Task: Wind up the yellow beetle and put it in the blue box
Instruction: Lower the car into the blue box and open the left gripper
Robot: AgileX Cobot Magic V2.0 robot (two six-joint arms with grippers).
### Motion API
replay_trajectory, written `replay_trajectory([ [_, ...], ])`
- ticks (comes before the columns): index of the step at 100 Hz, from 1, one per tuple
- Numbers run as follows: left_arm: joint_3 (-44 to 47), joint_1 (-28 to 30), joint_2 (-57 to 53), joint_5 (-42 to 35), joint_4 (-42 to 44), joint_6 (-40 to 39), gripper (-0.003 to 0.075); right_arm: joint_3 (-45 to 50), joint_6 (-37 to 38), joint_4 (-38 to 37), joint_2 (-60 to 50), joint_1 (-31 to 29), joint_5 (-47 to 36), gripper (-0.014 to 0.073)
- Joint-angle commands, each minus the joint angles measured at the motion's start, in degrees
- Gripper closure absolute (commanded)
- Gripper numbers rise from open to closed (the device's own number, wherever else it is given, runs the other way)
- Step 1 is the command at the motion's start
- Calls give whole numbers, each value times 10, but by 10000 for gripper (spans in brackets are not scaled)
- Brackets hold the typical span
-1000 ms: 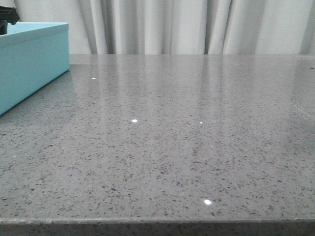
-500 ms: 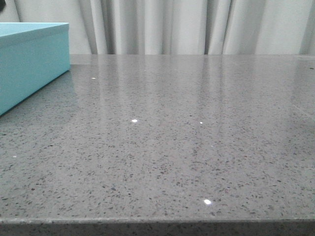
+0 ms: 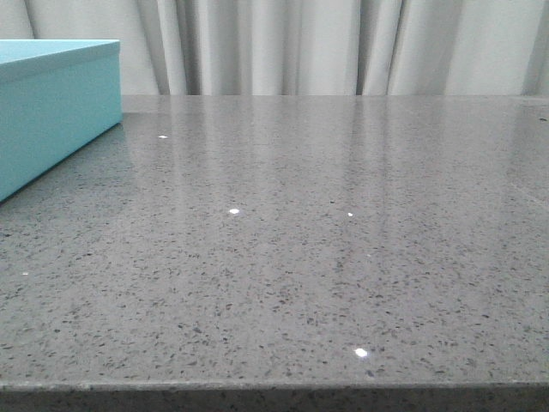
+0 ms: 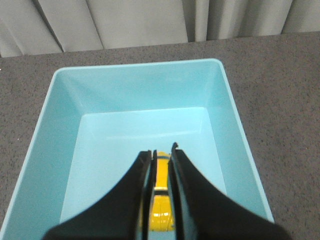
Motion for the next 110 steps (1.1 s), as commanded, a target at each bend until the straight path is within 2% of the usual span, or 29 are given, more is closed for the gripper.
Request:
replay_trajectory([
  [1, 31, 1, -49, -58, -8, 2, 722, 3, -2, -14, -20, 0, -54, 575],
  [10, 92, 1, -92, -90, -8, 2, 741, 21, -2, -14, -41, 0, -68, 666],
  [56, 358, 1, -323, -193, -12, 2, 741, 177, -2, -14, -166, 0, -231, 660],
  [83, 422, 1, -434, -199, -18, 2, 741, 271, -2, -14, -223, 0, -319, 659],
  [110, 438, 1, -472, -194, -22, 2, 741, 284, -2, -14, -232, 0, -341, 659],
])
